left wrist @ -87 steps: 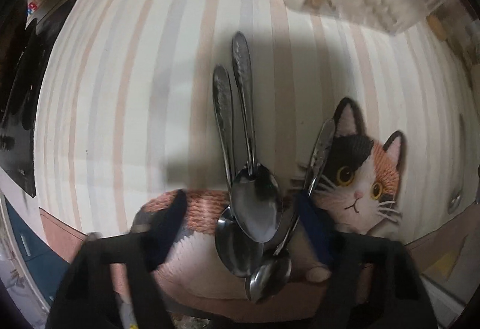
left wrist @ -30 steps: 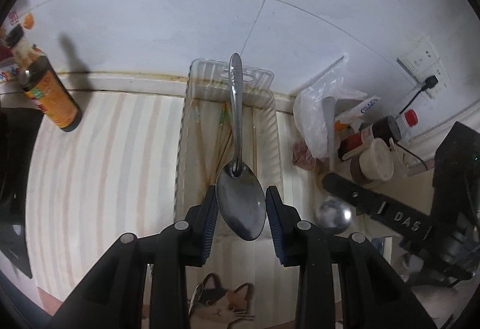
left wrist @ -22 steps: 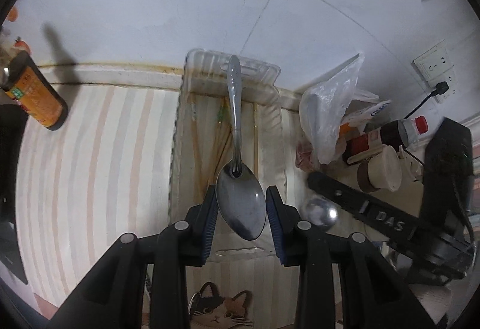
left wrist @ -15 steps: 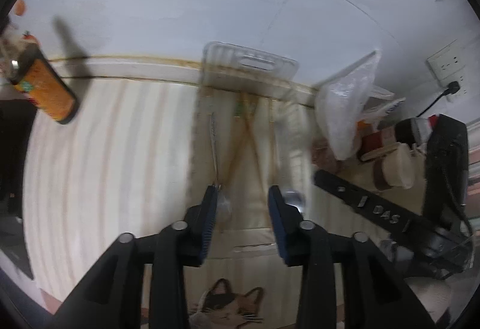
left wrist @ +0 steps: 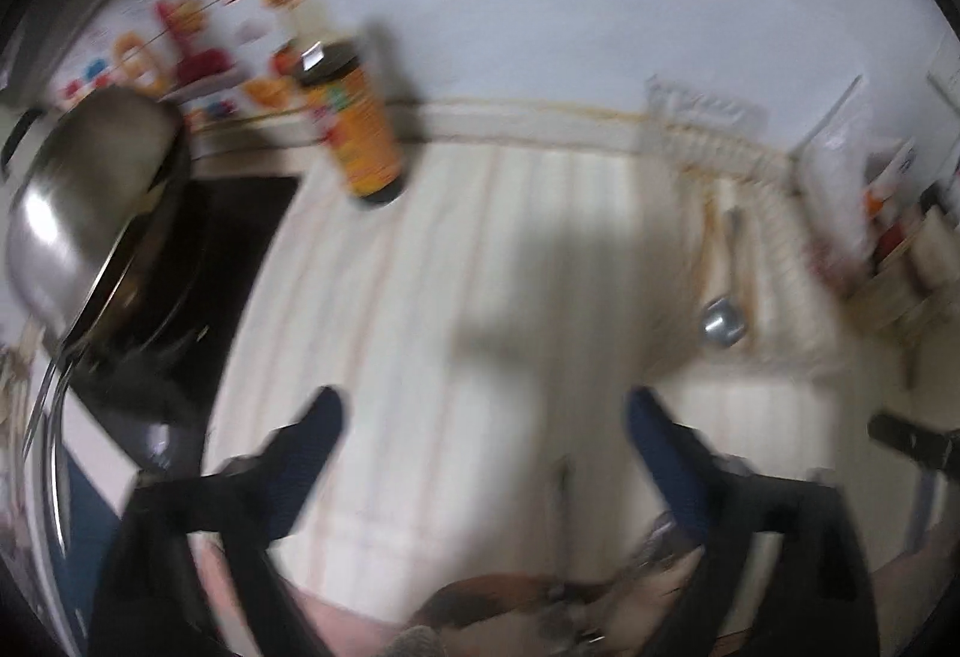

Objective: Organize utensils

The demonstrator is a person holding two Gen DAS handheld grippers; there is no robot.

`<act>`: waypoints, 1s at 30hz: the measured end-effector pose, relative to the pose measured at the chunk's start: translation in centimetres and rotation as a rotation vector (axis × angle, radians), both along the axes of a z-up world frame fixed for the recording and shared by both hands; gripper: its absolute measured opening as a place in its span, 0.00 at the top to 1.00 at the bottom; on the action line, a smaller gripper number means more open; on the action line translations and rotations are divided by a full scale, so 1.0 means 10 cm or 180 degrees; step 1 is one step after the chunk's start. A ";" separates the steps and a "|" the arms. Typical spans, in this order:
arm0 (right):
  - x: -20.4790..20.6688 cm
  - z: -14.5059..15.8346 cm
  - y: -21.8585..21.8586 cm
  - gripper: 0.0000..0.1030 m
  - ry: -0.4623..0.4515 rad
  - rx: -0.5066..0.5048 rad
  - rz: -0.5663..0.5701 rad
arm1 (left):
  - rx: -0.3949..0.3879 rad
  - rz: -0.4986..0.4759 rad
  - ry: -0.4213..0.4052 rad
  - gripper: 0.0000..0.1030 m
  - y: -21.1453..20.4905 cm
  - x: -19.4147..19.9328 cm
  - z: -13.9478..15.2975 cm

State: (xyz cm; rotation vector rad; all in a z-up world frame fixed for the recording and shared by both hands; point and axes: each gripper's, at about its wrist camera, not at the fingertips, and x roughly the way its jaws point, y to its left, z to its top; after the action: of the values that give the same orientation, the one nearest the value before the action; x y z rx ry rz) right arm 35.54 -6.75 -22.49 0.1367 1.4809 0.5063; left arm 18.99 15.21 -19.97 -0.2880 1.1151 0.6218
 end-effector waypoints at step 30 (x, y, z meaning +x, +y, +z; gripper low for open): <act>-1.36 -1.13 1.20 0.92 -0.0066 -0.1663 0.1399 | -0.0724 0.0761 0.0360 0.00 0.28 -1.38 -1.63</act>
State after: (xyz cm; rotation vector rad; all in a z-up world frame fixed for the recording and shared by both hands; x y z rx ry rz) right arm 21.89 5.26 -33.76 -0.6140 1.5800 0.4494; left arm 5.18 18.03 -36.27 -0.5944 1.2732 0.7300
